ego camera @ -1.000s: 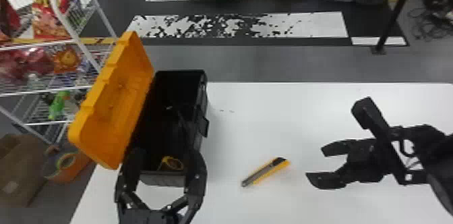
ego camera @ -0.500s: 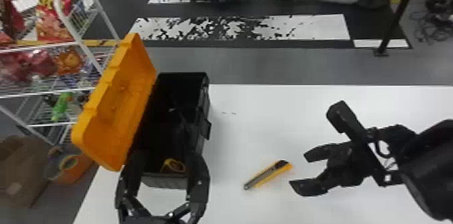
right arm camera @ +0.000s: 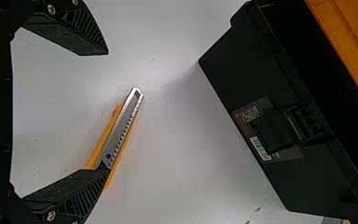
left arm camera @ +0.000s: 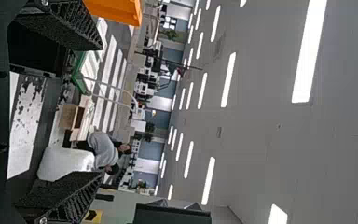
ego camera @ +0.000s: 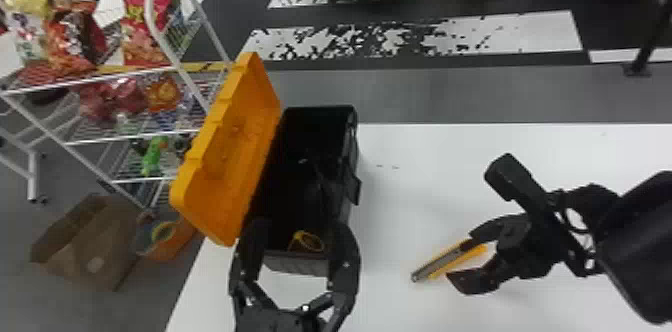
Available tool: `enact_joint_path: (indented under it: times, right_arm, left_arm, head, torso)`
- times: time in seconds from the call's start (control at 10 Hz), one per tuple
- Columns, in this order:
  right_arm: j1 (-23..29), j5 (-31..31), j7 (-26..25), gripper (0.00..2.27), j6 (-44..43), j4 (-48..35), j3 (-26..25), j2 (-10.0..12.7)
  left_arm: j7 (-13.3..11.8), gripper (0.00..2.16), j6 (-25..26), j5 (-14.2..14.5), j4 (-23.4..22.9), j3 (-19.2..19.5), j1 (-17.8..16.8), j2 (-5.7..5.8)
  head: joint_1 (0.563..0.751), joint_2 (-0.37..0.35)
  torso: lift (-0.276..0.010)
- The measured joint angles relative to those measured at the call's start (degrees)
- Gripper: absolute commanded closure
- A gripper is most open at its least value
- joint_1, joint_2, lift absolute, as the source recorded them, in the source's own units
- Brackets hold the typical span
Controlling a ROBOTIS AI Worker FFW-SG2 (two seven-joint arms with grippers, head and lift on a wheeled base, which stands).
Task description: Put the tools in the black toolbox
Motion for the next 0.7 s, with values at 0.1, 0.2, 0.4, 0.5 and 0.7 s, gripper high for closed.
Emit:
enact_joint_path:
  times: [0.1, 0.2, 0.4, 0.5, 0.7]
  right_arm:
    - [-1.3, 0.5, -0.6, 0.11, 0.7, 1.5, 1.1, 1.0]
    - [-2.3, 0.8, -0.9, 0.11, 0.9, 3.1, 2.1, 2.0]
    - [-3.7, 1.1, -1.7, 0.11, 0.5, 6.5, 4.0, 3.8]
    - [-4.3, 1.2, -2.1, 0.11, -0.2, 8.5, 4.9, 4.7]
    - [-5.1, 1.2, -2.7, 0.11, -2.0, 11.5, 5.9, 6.3]
  left_arm:
    - [-0.1, 0.04, 0.0, 0.1, 0.3, 0.0, -0.2, 0.04]
    - [-0.2, 0.04, 0.0, 0.3, 0.5, 0.0, -0.4, 0.04]
    - [-0.3, 0.04, 0.2, 0.4, 0.7, 0.0, -0.7, 0.04]
    - [-0.4, 0.04, 0.2, 0.5, 0.7, 0.1, -0.8, 0.05]
    - [-0.5, 0.04, 0.2, 0.7, 0.8, 0.2, -0.7, 0.13]
  head:
    - [0.695, 0.319]
    - [0.695, 0.329]
    - [0.695, 0.348]
    - [0.695, 0.350]
    - [0.695, 0.350]
  torso:
    - [-0.039]
    - [-0.039]
    - [-0.039]
    - [-0.039]
    - [-0.039]
